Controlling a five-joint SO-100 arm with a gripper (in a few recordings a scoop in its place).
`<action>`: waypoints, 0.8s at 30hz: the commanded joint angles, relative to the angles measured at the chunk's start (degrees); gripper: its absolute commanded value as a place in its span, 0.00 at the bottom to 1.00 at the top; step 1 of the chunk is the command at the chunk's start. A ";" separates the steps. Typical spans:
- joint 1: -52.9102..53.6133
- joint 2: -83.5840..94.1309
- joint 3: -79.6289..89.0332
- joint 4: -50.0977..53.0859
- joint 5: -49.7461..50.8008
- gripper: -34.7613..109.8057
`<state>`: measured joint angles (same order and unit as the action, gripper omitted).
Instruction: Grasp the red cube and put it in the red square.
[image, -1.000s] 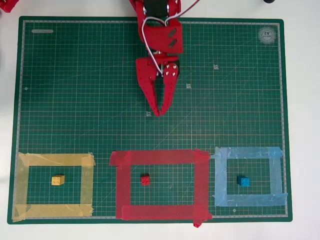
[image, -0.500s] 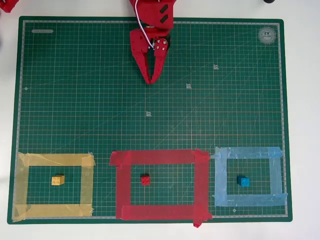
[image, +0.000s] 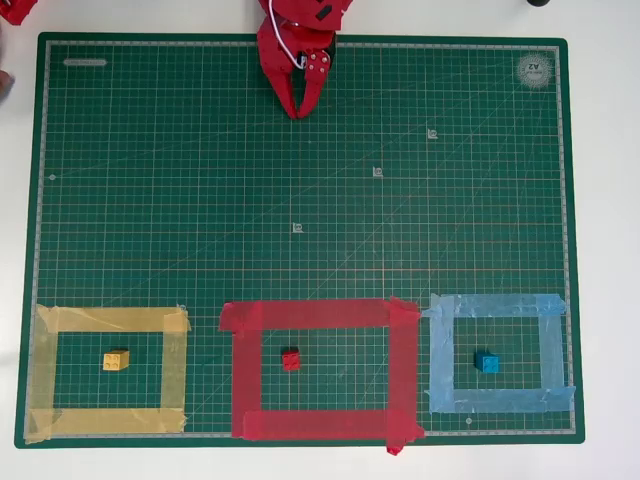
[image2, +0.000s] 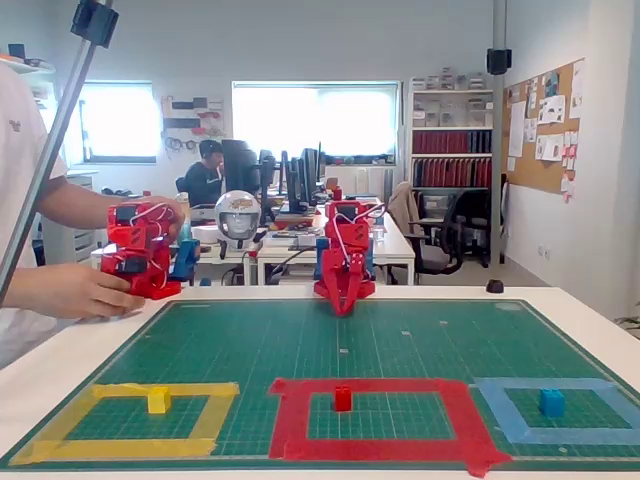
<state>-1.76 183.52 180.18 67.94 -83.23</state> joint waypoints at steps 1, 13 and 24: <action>-0.26 2.37 0.79 4.92 -1.14 0.23; -0.26 4.48 0.88 5.98 -1.14 0.23; 2.81 5.54 0.88 6.50 -1.23 0.23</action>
<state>-0.79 187.56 180.70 73.30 -83.67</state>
